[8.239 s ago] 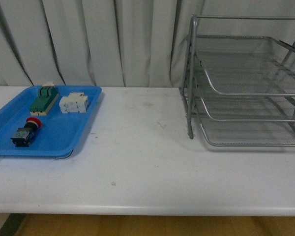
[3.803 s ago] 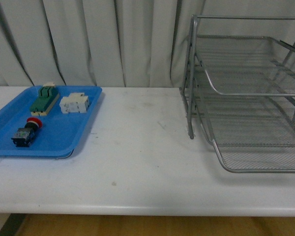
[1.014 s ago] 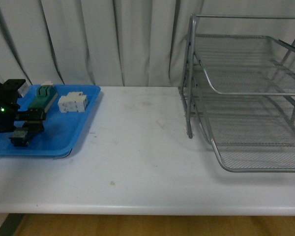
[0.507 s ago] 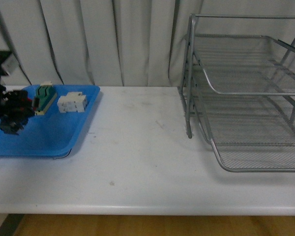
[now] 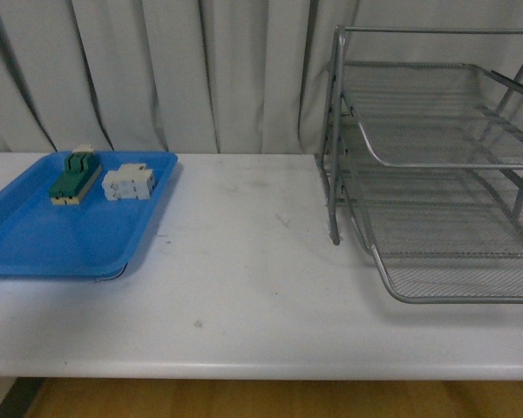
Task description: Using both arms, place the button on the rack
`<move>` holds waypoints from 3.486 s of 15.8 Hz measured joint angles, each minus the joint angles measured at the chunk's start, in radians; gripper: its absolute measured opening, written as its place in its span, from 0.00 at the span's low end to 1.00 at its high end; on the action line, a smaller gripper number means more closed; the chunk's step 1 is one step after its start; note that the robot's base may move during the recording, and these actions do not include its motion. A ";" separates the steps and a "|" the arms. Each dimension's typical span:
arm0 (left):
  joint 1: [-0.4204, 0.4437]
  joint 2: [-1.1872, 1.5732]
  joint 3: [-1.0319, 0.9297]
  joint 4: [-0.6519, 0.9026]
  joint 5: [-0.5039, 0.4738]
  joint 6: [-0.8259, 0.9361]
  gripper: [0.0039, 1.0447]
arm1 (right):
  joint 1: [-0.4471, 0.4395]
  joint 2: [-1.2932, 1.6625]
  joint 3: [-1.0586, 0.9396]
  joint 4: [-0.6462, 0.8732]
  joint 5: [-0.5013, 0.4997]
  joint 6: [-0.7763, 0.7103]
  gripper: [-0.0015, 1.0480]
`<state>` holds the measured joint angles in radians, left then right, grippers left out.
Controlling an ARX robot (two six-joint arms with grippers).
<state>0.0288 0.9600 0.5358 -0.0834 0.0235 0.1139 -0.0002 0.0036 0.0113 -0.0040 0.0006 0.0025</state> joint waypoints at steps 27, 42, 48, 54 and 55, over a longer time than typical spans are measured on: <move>-0.500 1.025 0.655 0.111 0.108 0.283 0.34 | 0.000 0.000 0.000 0.000 0.003 0.000 0.94; -0.338 0.462 -0.005 0.940 -0.309 -0.086 0.55 | 0.000 0.000 0.000 0.000 0.000 0.000 0.94; -0.207 0.199 -0.290 0.973 -0.201 -0.111 0.01 | 0.000 0.000 0.000 0.000 0.000 0.000 0.94; -0.122 -0.053 -0.432 0.869 -0.119 -0.110 0.01 | 0.000 0.000 0.000 0.000 0.000 0.000 0.94; -0.113 -0.088 -0.443 0.850 -0.114 -0.110 0.01 | 0.000 0.000 0.000 0.000 0.000 0.000 0.94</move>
<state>-0.0841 0.8719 0.0925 0.7670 -0.0906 0.0036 -0.0002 0.0036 0.0113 -0.0040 0.0006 0.0025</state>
